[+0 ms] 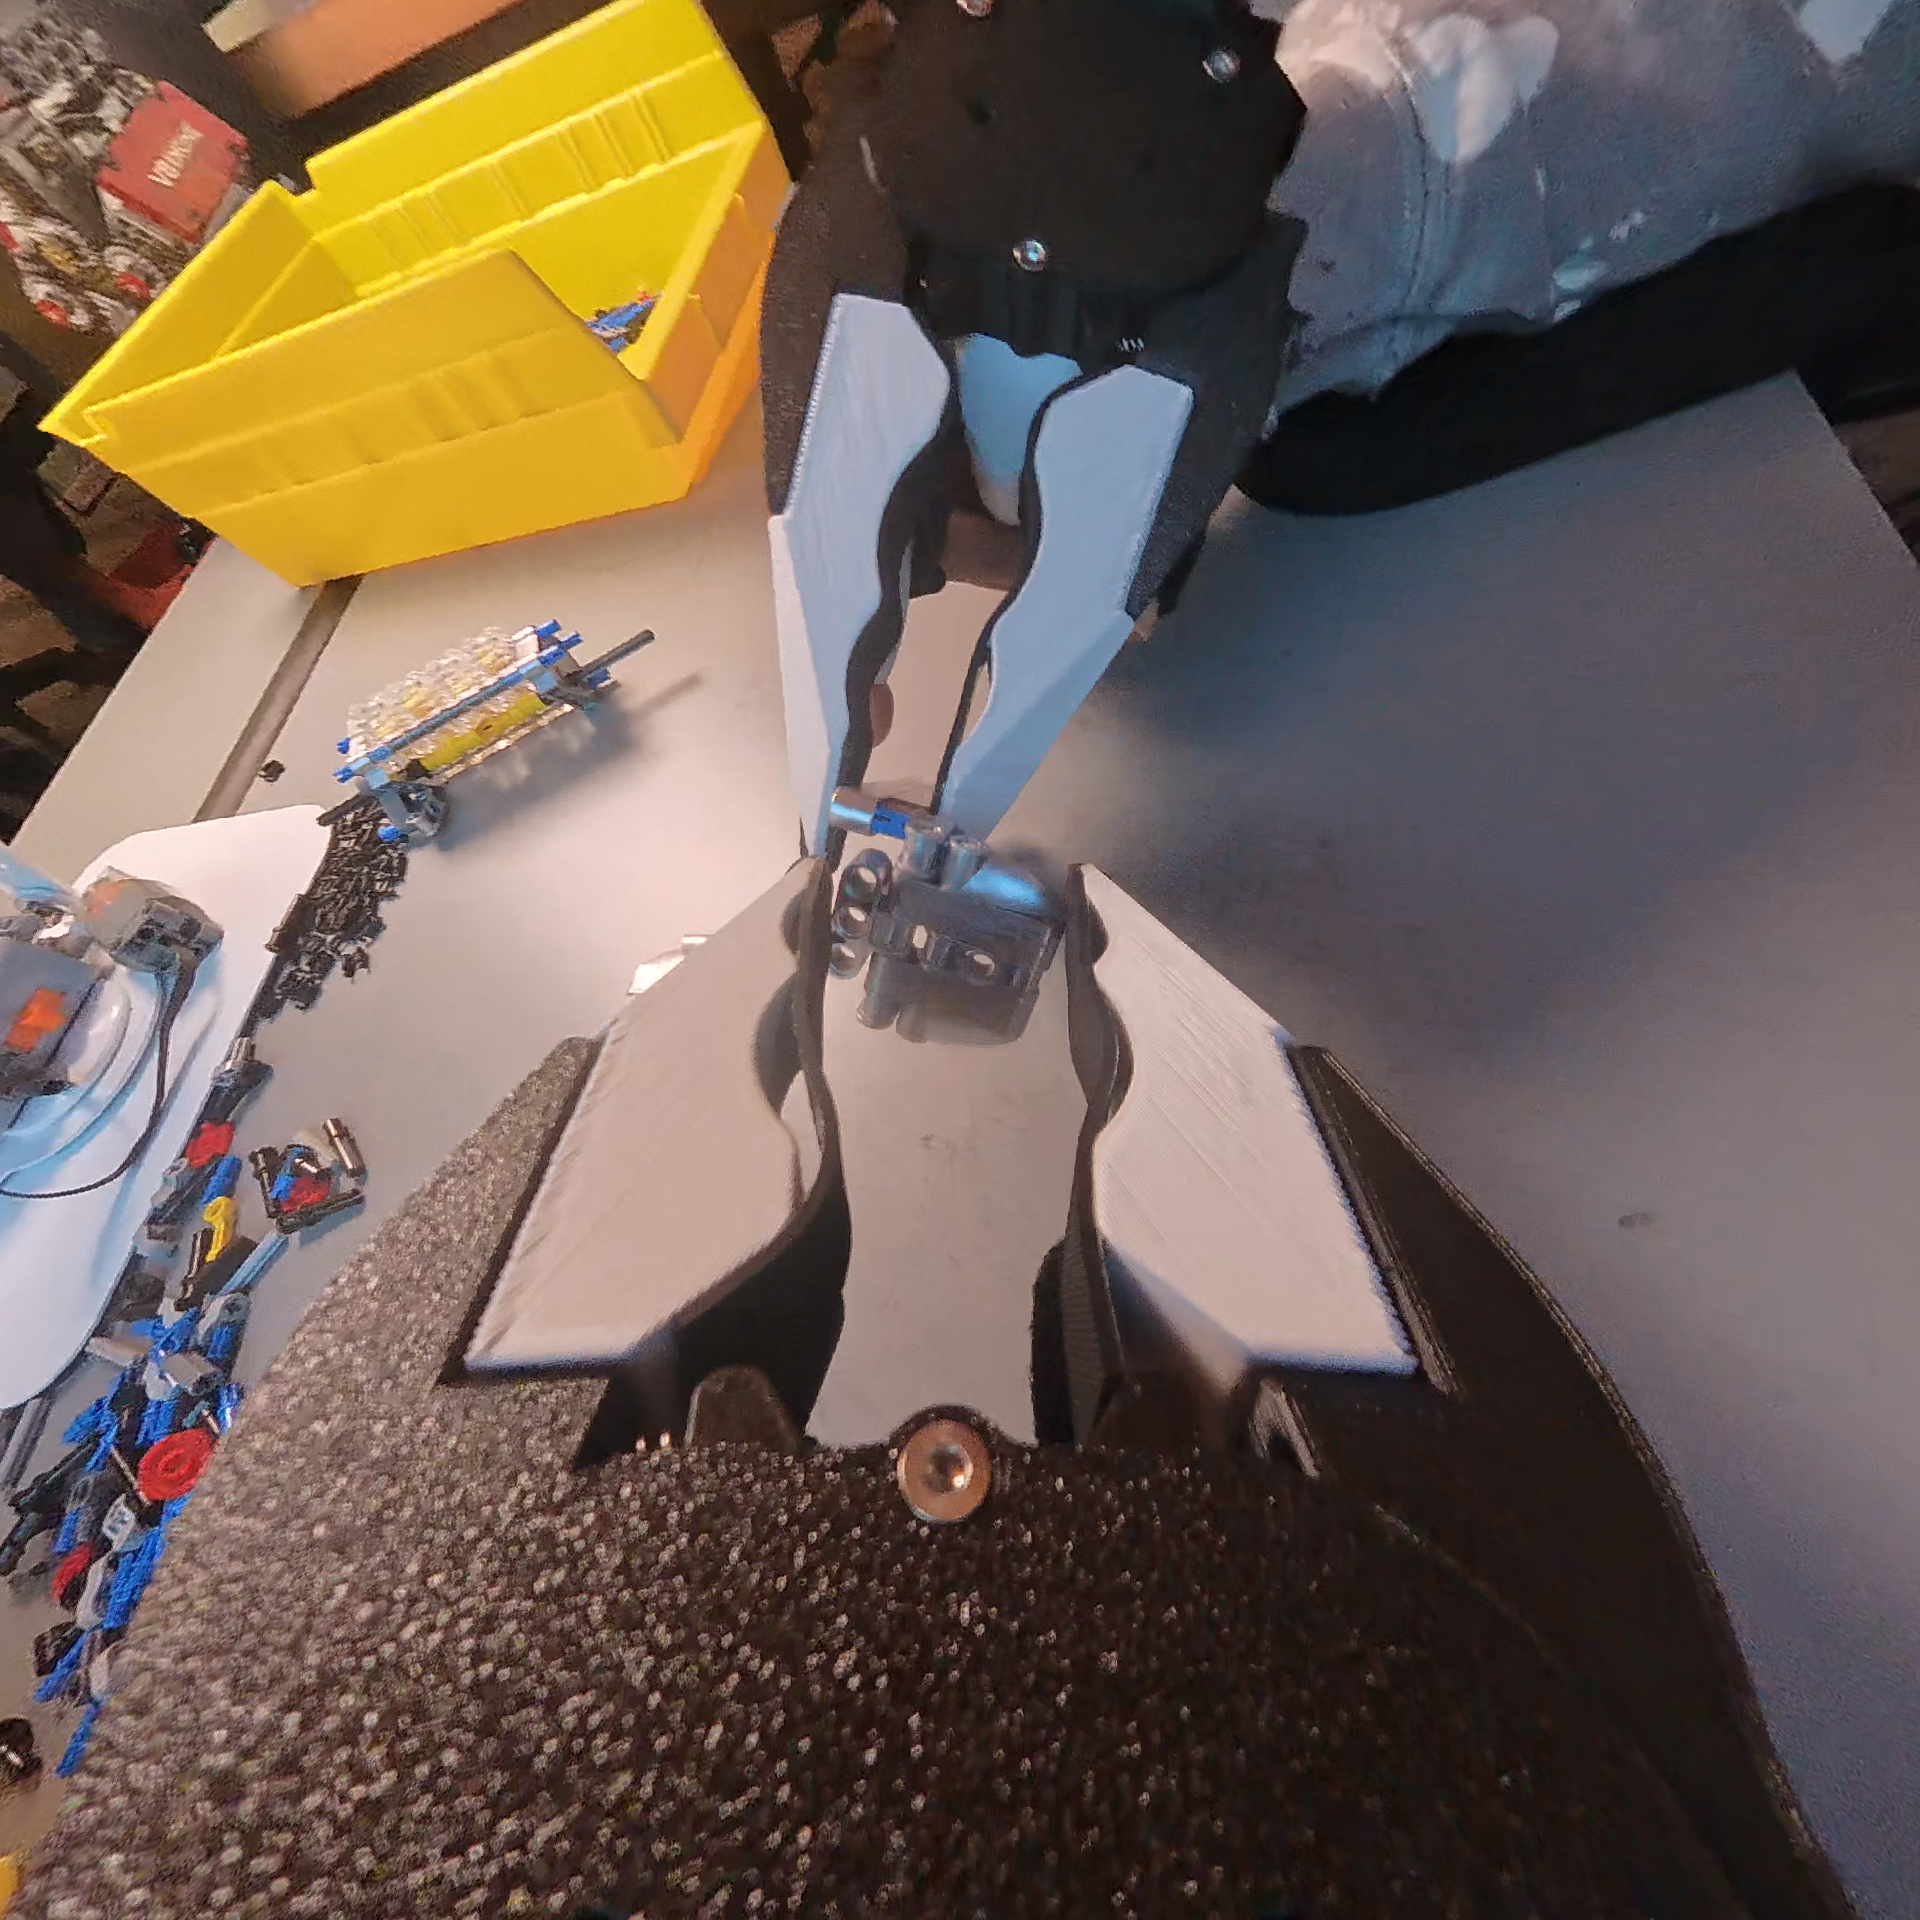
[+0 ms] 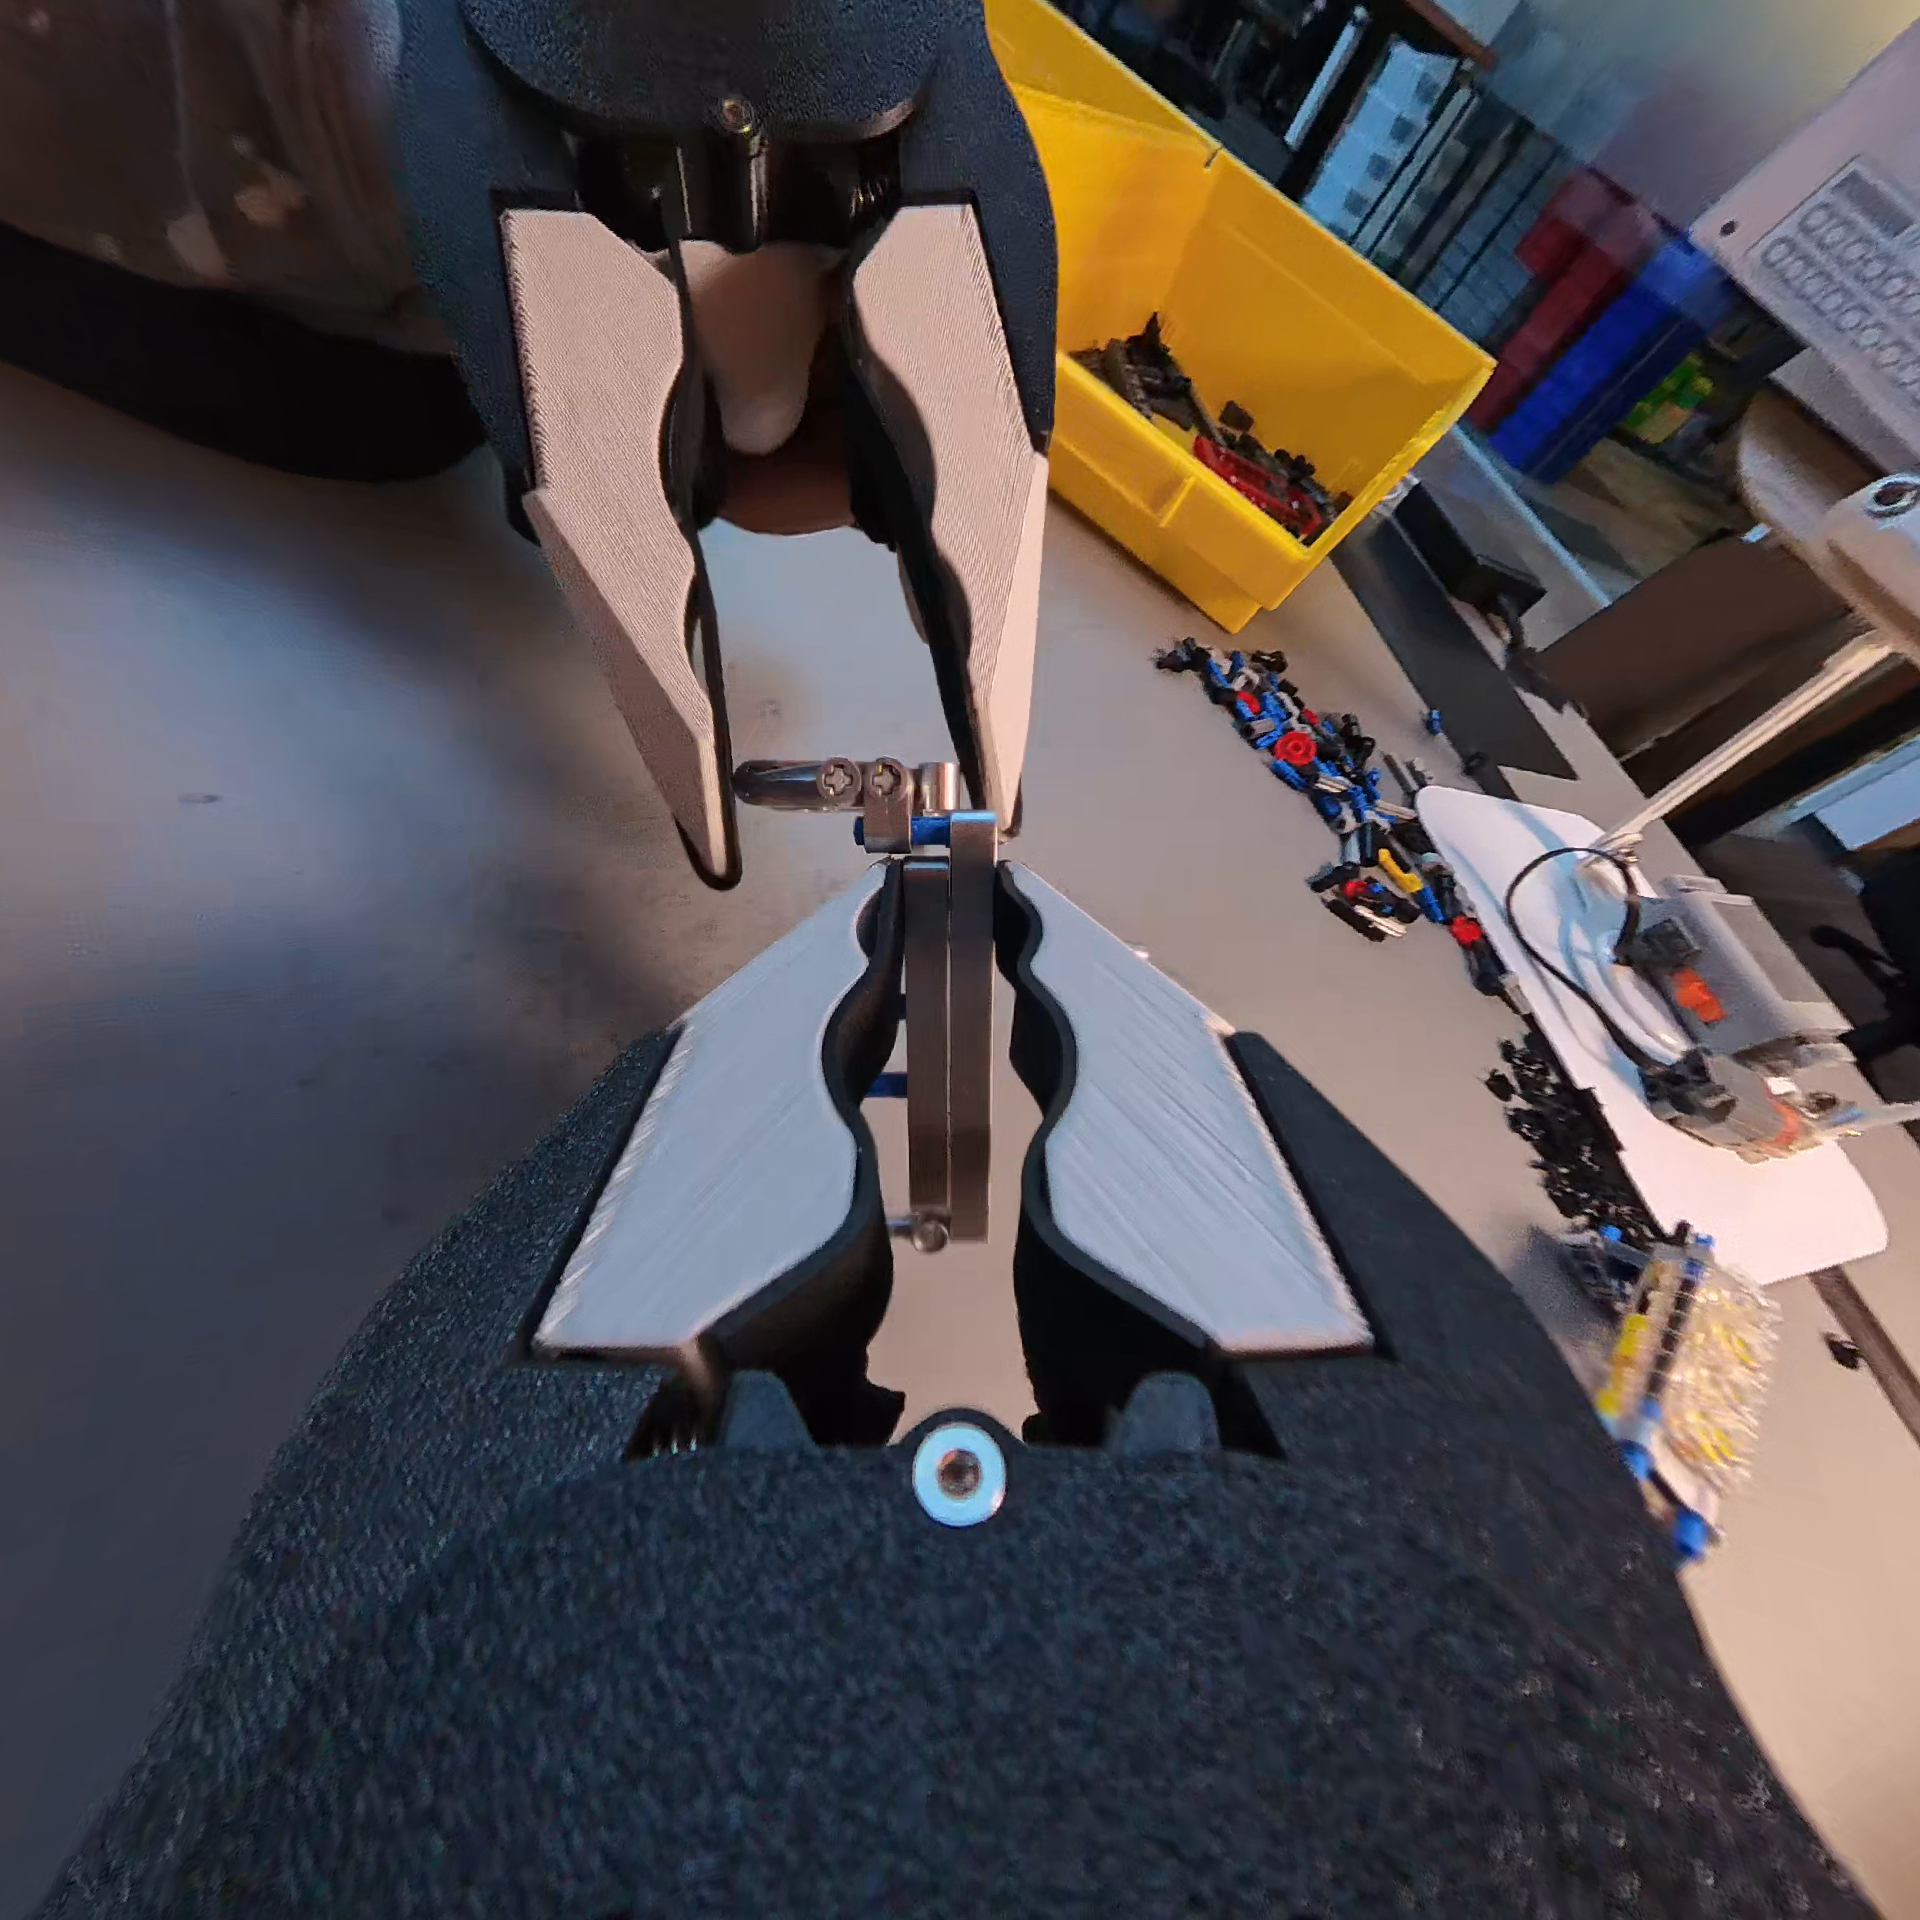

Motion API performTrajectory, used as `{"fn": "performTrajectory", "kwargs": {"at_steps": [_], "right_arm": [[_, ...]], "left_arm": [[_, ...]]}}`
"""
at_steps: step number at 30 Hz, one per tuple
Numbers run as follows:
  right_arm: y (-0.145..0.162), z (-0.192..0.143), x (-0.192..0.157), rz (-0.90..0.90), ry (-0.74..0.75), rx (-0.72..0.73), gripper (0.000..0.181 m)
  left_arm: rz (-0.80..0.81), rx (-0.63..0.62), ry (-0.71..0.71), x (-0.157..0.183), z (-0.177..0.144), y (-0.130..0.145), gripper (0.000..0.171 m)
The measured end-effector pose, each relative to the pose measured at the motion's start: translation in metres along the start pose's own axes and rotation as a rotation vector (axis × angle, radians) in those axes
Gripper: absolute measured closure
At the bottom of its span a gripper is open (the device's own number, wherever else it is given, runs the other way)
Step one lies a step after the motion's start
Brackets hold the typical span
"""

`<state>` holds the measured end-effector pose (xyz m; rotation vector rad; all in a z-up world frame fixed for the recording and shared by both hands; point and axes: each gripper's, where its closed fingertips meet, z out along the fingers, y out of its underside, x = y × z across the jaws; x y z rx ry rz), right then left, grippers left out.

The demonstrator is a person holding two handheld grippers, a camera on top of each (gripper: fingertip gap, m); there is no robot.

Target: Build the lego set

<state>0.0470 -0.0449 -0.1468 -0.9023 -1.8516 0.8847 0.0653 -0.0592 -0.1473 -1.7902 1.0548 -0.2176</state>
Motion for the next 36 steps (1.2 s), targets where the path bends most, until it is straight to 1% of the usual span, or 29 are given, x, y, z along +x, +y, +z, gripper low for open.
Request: {"fn": "performTrajectory", "kwargs": {"at_steps": [3,10,15,20,25,30,36], "right_arm": [[0.003,-0.001,-0.008,0.038,-0.066,-0.016,0.166],[0.007,-0.004,-0.020,0.063,-0.144,-0.049,0.166],[0.017,0.000,-0.022,0.053,-0.110,-0.125,0.166],[0.020,0.001,-0.019,0.039,-0.063,-0.173,0.168],[0.023,0.001,-0.023,0.006,-0.068,-0.207,0.168],[0.031,0.002,-0.033,-0.069,-0.084,-0.287,0.168],[0.031,0.001,-0.037,-0.055,-0.102,-0.299,0.168]], "left_arm": [[0.036,-0.031,0.021,0.007,0.003,0.004,0.130],[-0.012,-0.028,0.117,0.019,0.005,0.004,0.132],[-0.008,-0.058,0.118,0.020,0.011,0.014,0.132],[-0.054,-0.055,0.114,0.016,0.013,0.016,0.133],[-0.097,-0.051,0.162,0.020,0.014,0.019,0.133],[-0.114,-0.090,0.197,0.026,0.019,0.029,0.133],[-0.123,-0.087,0.225,0.030,0.020,0.030,0.132]]}}
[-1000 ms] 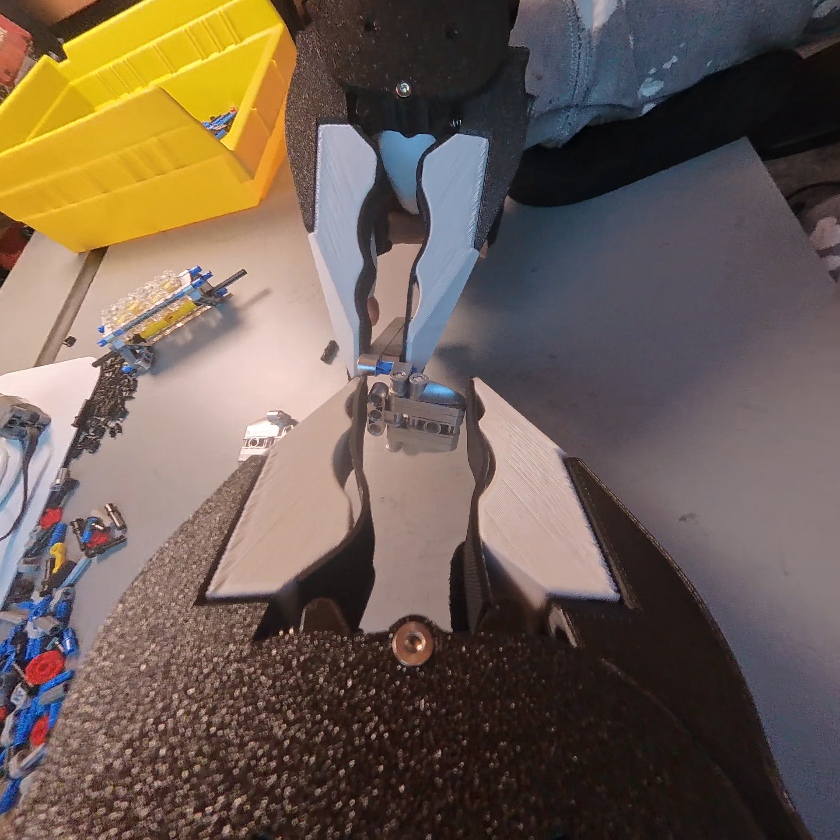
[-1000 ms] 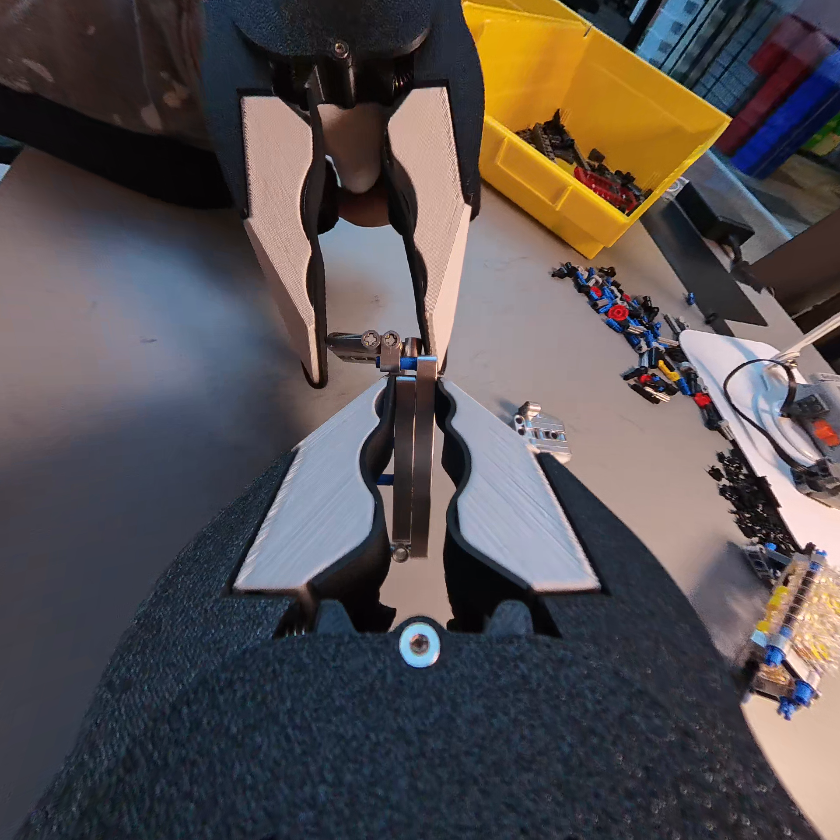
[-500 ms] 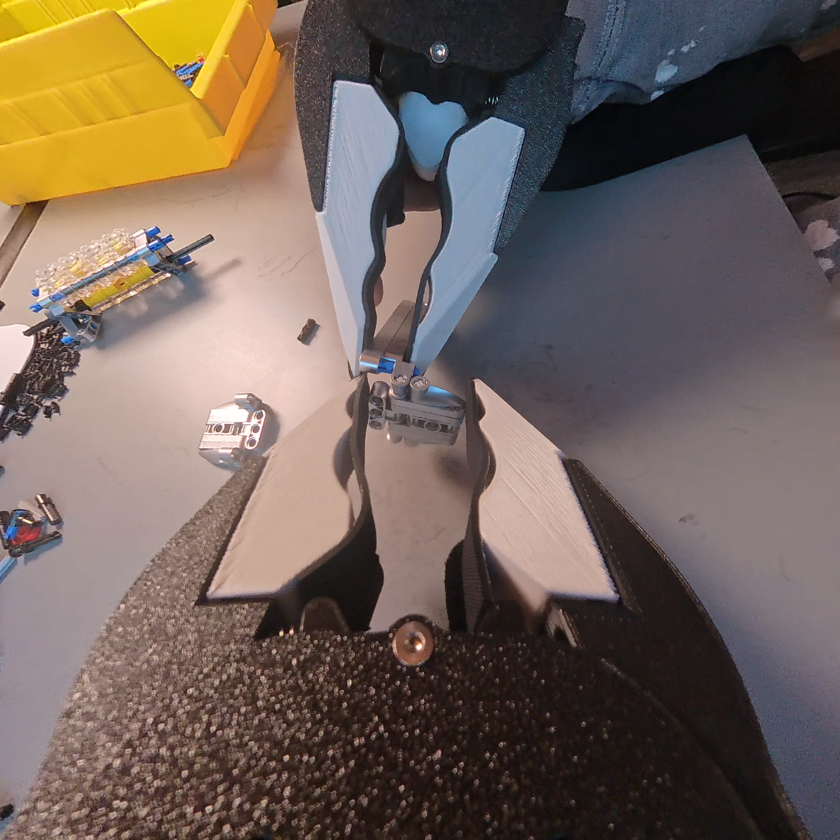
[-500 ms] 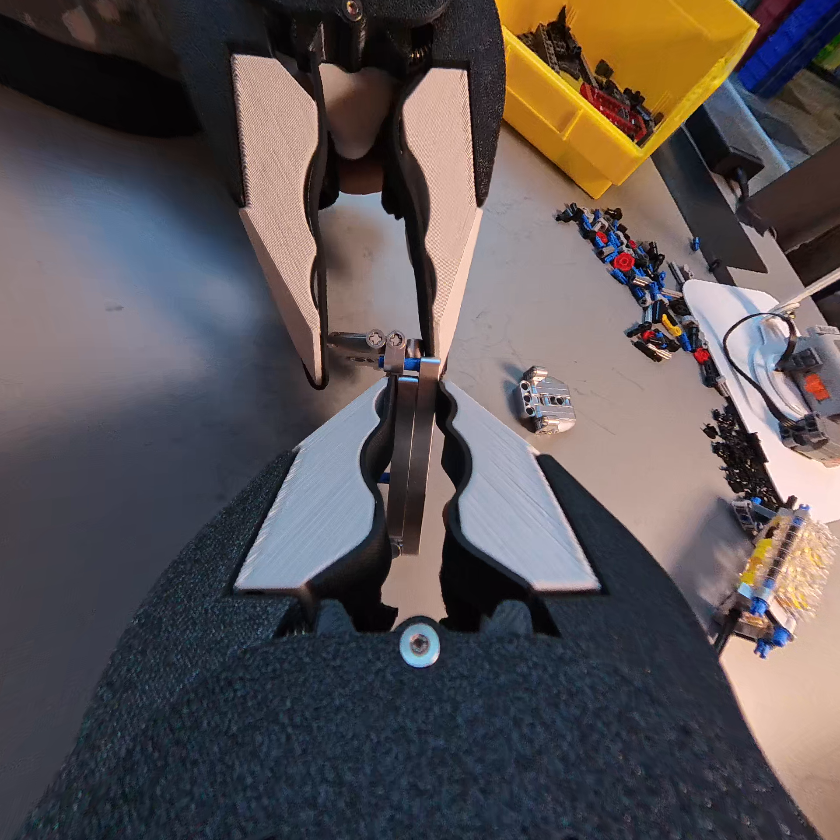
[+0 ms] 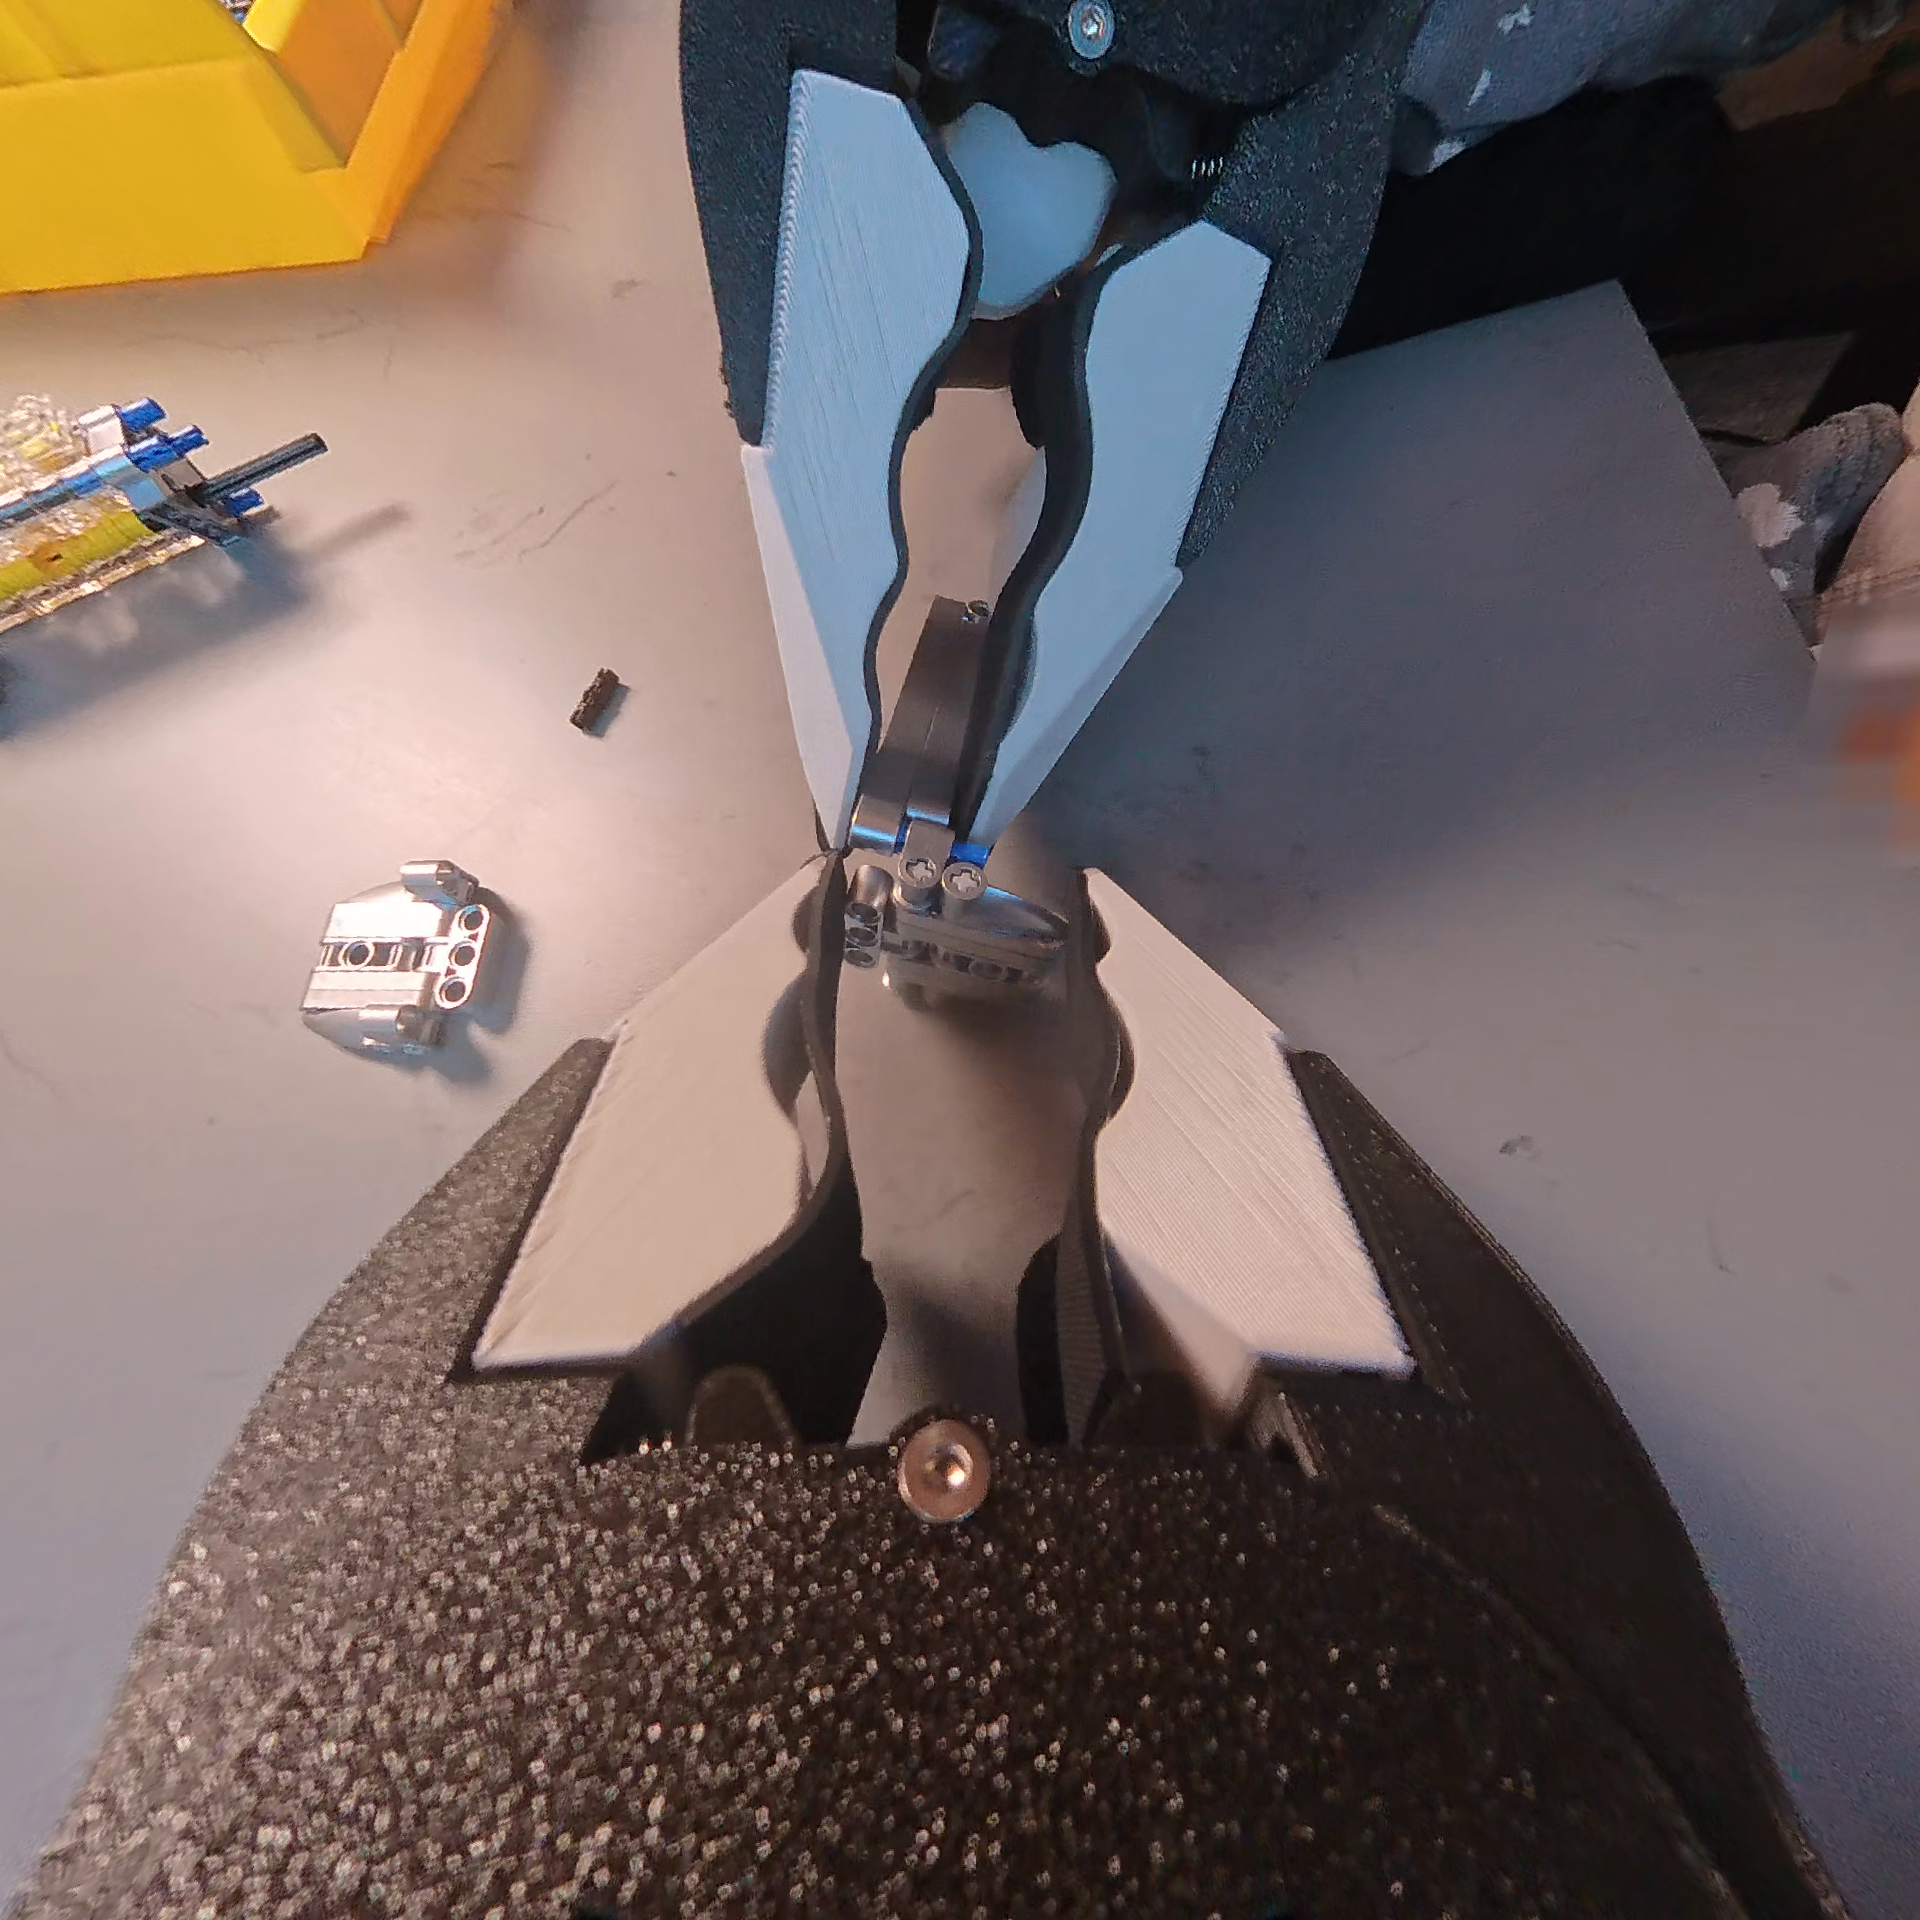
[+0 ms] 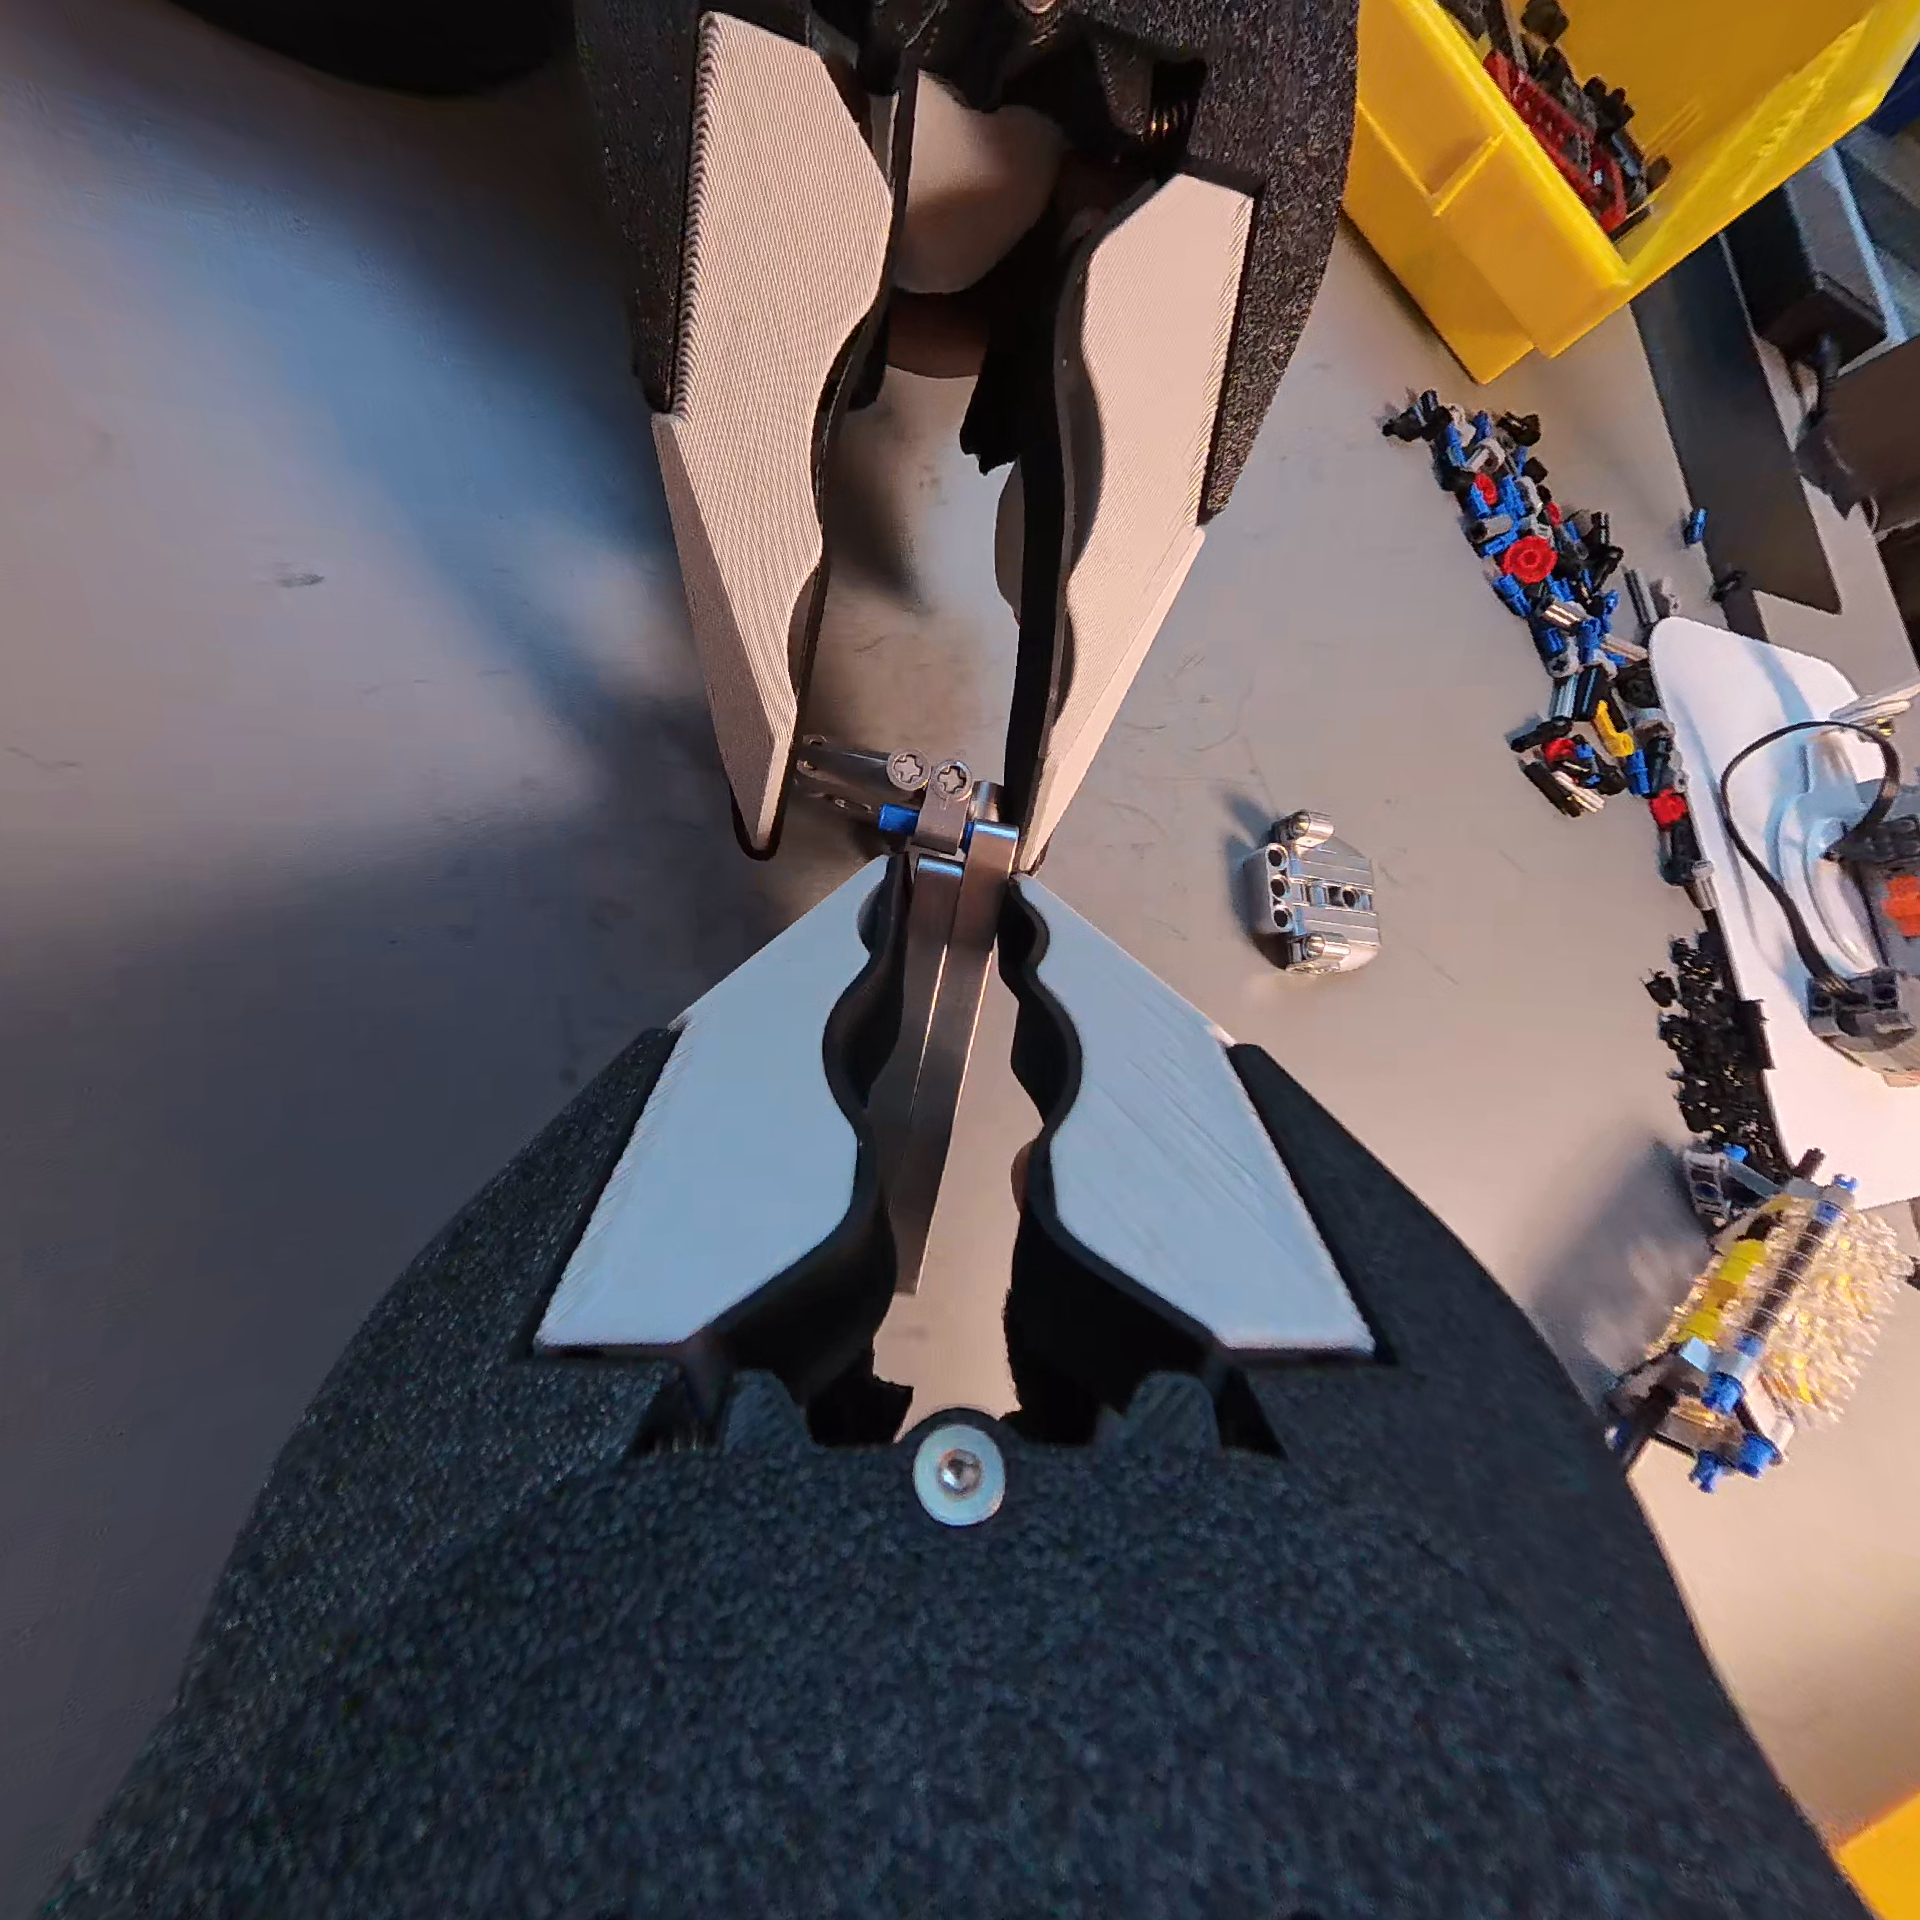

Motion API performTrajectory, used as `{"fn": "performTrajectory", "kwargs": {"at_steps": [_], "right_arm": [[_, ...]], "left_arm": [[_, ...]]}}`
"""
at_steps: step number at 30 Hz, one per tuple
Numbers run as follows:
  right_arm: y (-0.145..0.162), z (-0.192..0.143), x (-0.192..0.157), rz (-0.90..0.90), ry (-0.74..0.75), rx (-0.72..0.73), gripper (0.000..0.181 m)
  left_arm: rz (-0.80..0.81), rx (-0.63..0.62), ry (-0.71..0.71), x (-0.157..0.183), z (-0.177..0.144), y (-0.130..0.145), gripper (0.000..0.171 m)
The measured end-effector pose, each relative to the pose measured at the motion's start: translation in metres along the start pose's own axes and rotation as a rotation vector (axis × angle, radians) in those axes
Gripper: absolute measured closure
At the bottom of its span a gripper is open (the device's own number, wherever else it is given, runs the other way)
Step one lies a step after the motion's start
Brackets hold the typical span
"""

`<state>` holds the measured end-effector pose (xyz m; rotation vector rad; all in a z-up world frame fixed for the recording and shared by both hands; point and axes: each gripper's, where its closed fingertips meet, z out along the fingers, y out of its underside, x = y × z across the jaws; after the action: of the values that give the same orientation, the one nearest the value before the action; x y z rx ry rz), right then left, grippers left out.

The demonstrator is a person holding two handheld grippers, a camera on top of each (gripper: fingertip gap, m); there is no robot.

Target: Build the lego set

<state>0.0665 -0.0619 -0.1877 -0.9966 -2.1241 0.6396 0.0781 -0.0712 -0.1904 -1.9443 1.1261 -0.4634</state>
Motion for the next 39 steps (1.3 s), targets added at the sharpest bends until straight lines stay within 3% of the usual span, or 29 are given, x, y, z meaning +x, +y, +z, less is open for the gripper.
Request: {"fn": "performTrajectory", "kwargs": {"at_steps": [3,4,7,11,13,16,22,29,39], "right_arm": [[-0.001,0.000,-0.002,-0.001,-0.002,-0.013,0.168],[-0.005,0.001,-0.007,-0.018,-0.013,-0.007,0.168],[-0.004,0.002,-0.009,-0.044,-0.002,-0.017,0.167],[-0.002,0.004,0.003,0.005,0.024,0.000,0.167],[-0.002,0.005,0.007,0.024,0.030,0.008,0.167],[-0.001,0.005,0.009,0.019,0.045,0.010,0.167],[-0.002,0.006,0.012,0.002,0.070,-0.003,0.166],[-0.001,0.005,0.012,0.043,0.045,0.008,0.167],[-0.006,0.002,-0.001,-0.001,-0.017,0.042,0.167]], "left_arm": [[-0.022,0.014,0.012,0.000,-0.001,-0.002,0.133],[-0.035,0.033,0.021,-0.001,-0.004,-0.006,0.148],[-0.021,-0.009,0.020,0.001,-0.005,-0.003,0.147],[-0.023,0.022,-0.026,-0.008,-0.010,-0.008,0.139],[-0.037,0.029,-0.046,-0.012,-0.015,-0.007,0.126],[-0.033,0.052,-0.062,-0.014,-0.023,-0.010,0.145],[0.009,0.005,-0.091,-0.013,-0.021,-0.008,0.160],[0.077,-0.035,-0.105,-0.008,-0.017,-0.006,0.153],[0.137,0.006,-0.052,-0.002,-0.016,-0.009,0.168]]}}
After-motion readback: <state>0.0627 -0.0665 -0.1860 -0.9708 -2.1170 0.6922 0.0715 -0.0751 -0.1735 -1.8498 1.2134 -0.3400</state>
